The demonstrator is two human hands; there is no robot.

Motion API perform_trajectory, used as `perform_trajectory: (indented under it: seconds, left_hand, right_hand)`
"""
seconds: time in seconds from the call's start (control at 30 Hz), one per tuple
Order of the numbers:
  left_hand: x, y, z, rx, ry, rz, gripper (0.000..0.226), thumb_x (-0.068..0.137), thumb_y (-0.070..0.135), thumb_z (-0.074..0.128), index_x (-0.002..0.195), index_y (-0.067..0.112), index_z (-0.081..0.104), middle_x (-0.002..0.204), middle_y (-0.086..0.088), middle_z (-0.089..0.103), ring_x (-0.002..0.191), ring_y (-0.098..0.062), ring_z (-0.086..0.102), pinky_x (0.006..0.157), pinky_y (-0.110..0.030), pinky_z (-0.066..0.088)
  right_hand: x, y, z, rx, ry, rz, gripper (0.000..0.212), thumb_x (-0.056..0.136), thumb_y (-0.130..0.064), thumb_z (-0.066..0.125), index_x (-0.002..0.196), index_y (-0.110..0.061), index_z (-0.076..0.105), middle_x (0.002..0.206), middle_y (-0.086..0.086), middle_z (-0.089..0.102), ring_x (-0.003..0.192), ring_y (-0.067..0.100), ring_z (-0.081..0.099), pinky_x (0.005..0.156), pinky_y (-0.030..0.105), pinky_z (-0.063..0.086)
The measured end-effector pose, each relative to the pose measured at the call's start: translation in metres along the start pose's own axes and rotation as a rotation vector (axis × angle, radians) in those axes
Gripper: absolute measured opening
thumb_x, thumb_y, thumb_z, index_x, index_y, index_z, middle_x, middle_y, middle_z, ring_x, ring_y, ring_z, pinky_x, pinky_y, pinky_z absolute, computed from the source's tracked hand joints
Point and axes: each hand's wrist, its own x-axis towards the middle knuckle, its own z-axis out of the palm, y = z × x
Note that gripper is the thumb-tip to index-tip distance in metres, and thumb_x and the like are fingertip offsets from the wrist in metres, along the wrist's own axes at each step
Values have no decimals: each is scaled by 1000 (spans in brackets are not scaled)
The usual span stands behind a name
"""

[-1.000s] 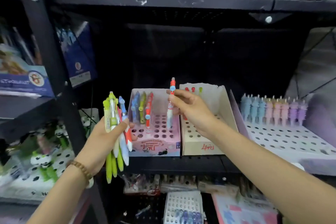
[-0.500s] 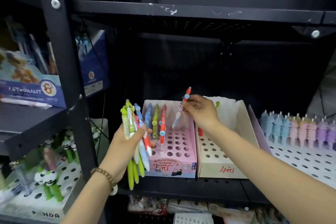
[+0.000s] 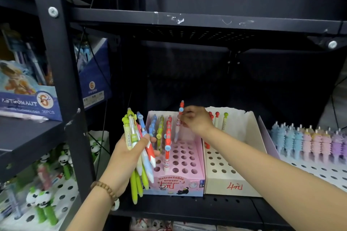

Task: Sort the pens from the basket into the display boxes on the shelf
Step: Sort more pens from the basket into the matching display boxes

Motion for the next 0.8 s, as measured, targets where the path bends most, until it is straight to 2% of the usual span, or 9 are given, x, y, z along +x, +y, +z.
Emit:
perform_trajectory:
  seconds: [0.17, 0.23, 0.4, 0.47, 0.53, 0.57, 0.63, 0.73, 0.8]
  left_hand:
    - [0, 1, -4, 3, -1, 1, 32, 84, 31, 59, 110, 13, 59, 94, 1, 74, 76, -24, 73, 57, -27, 56]
    - [0, 1, -4, 3, -8, 3, 33, 82, 32, 60, 109, 14, 59, 94, 2, 74, 76, -24, 73, 57, -26, 56]
    - [-6, 3, -1, 10, -47, -6, 38, 77, 39, 60, 101, 11, 68, 90, -3, 75, 79, -22, 73, 58, -20, 55]
    - [-10, 6, 0, -7, -62, -3, 37, 77, 39, 61, 102, 13, 69, 92, -3, 75, 80, -22, 73, 59, -21, 55]
    - [-14, 9, 3, -46, -70, 7, 36, 76, 38, 64, 103, 15, 71, 98, 0, 74, 83, -23, 72, 60, -23, 56]
    - [-15, 11, 5, -70, -76, 8, 34, 74, 38, 66, 100, 18, 73, 99, 0, 74, 84, -23, 72, 60, -24, 56]
    - [-20, 15, 11, -103, -101, -6, 28, 67, 41, 70, 90, 25, 77, 97, -3, 75, 84, -23, 72, 60, -26, 56]
    - [-25, 20, 24, -100, -122, -30, 34, 61, 43, 74, 89, 23, 77, 95, -5, 75, 80, -22, 72, 60, -27, 56]
    - [-27, 23, 33, -92, -127, -42, 39, 60, 43, 76, 92, 20, 76, 97, -4, 74, 80, -23, 72, 61, -27, 56]
  right_hand:
    - [3, -4, 5, -425, -233, -16, 15, 88, -14, 63, 98, -6, 72, 98, 12, 72, 91, 23, 66, 86, 33, 53]
    - [4, -7, 6, -581, -275, 6, 19, 89, -18, 63, 98, -3, 71, 99, 12, 71, 94, 24, 66, 85, 34, 53]
    - [-1, -18, -2, -672, -347, 66, 26, 88, -16, 62, 111, -4, 66, 110, 13, 67, 99, 22, 63, 87, 29, 52]
    - [-7, -24, -13, -570, -339, 93, 36, 87, -8, 63, 122, -7, 59, 115, 13, 66, 97, 21, 65, 83, 29, 54]
    - [-16, -33, -26, -299, -270, 97, 35, 89, -4, 59, 124, -7, 56, 108, 13, 66, 88, 21, 68, 74, 27, 56]
    - [-23, -39, -32, -151, -254, 77, 29, 91, -7, 58, 120, -7, 58, 103, 10, 68, 81, 19, 68, 71, 26, 57]
    - [-41, -48, -42, 61, -325, 58, 21, 94, -21, 57, 111, -12, 65, 97, 2, 71, 77, 13, 70, 68, 23, 58]
    - [-65, -55, -47, 205, -494, 56, 24, 94, -36, 54, 107, -21, 68, 98, -5, 74, 87, 9, 71, 68, 19, 56]
    - [-72, -55, -47, 274, -494, 42, 25, 94, -36, 54, 108, -22, 70, 102, -2, 73, 92, 11, 70, 73, 21, 57]
